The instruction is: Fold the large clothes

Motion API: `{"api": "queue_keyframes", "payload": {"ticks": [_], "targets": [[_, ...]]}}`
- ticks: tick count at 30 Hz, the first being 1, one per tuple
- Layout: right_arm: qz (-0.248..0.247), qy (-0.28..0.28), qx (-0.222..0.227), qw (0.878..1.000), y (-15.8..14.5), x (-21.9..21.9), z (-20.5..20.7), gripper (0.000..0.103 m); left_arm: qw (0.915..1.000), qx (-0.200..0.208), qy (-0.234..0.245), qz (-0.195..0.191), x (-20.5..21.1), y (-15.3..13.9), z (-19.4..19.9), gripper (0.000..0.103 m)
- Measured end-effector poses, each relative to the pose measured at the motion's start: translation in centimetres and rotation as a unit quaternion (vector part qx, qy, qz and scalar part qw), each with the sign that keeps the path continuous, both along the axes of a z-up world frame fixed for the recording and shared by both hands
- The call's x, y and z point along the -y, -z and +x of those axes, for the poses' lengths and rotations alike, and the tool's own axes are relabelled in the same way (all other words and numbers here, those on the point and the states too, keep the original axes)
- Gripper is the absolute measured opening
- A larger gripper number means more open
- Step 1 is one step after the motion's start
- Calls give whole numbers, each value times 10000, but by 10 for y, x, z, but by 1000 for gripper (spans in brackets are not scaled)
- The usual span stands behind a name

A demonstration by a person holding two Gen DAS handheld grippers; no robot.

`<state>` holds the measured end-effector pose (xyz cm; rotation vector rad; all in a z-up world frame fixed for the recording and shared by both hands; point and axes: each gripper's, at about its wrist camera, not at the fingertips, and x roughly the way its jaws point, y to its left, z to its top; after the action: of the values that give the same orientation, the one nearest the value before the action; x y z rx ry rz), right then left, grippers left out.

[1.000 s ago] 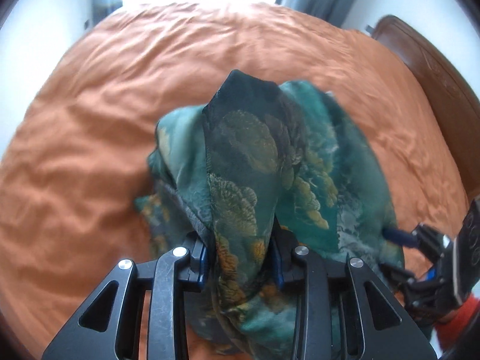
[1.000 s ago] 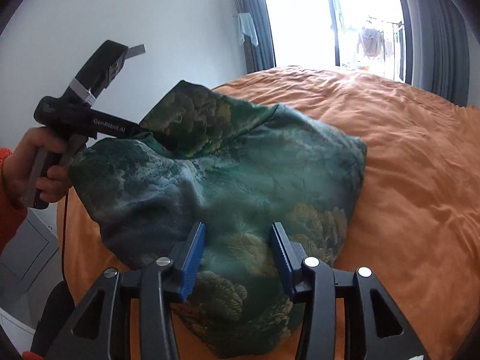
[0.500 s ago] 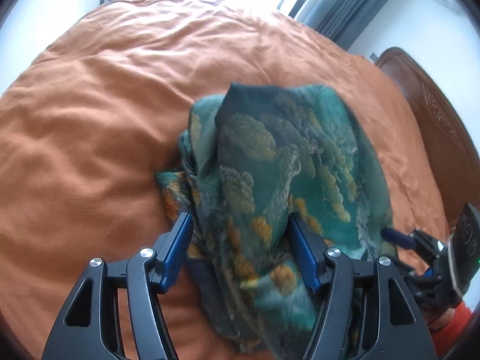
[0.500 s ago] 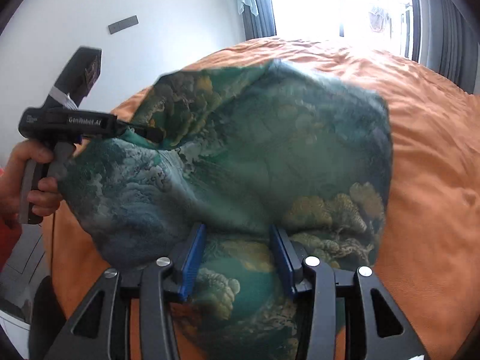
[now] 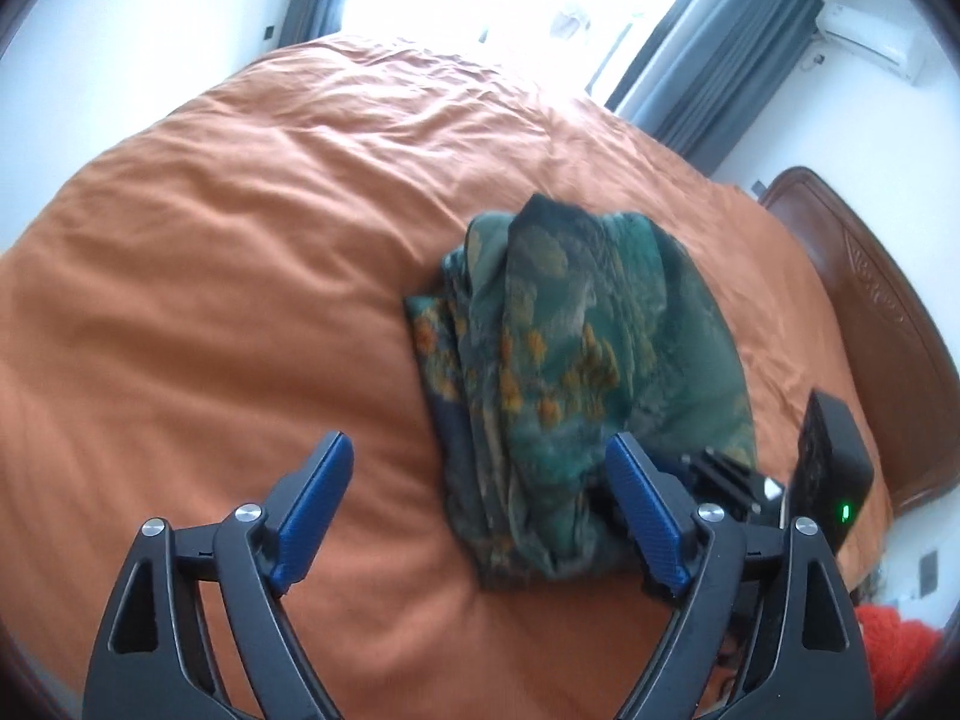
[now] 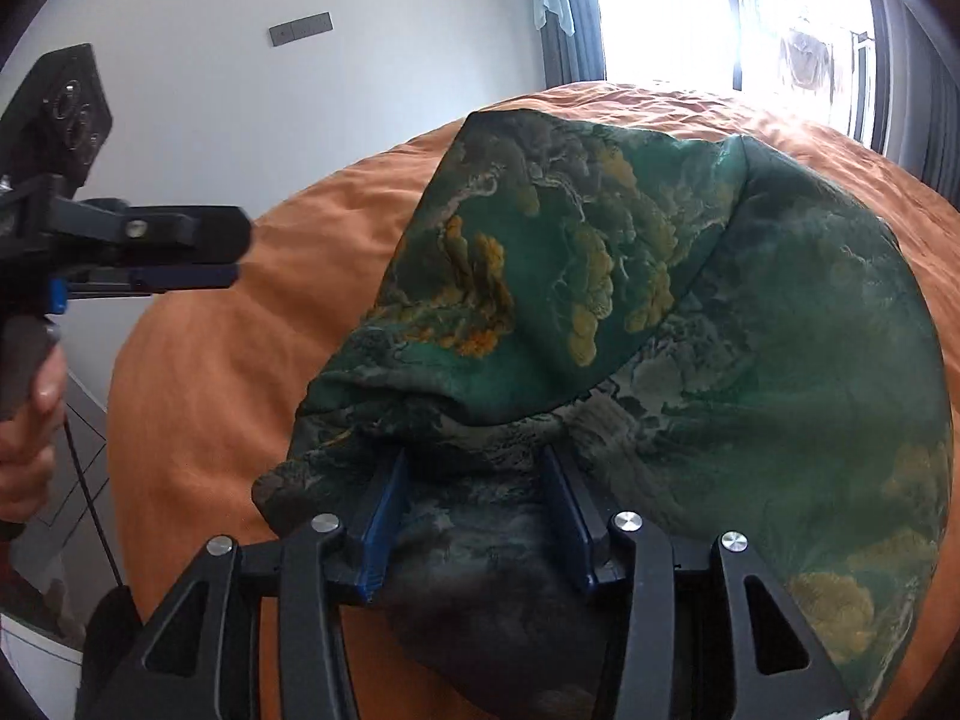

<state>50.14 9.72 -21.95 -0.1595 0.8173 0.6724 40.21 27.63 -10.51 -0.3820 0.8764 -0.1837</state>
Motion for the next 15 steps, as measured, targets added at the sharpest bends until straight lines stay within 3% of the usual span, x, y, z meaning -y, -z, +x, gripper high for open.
{"api": "queue_keyframes", "payload": {"ticks": [10, 13, 15], "targets": [[22, 14, 279, 9996, -25, 12, -24, 48, 9996, 4, -192, 215, 27, 5, -36, 93], [359, 259, 426, 9981, -50, 38, -43, 59, 9998, 33, -200, 46, 30, 2, -41, 93], [605, 431, 625, 9953, -66, 59, -57, 61, 9997, 99, -213, 92, 32, -3, -44, 93]]}}
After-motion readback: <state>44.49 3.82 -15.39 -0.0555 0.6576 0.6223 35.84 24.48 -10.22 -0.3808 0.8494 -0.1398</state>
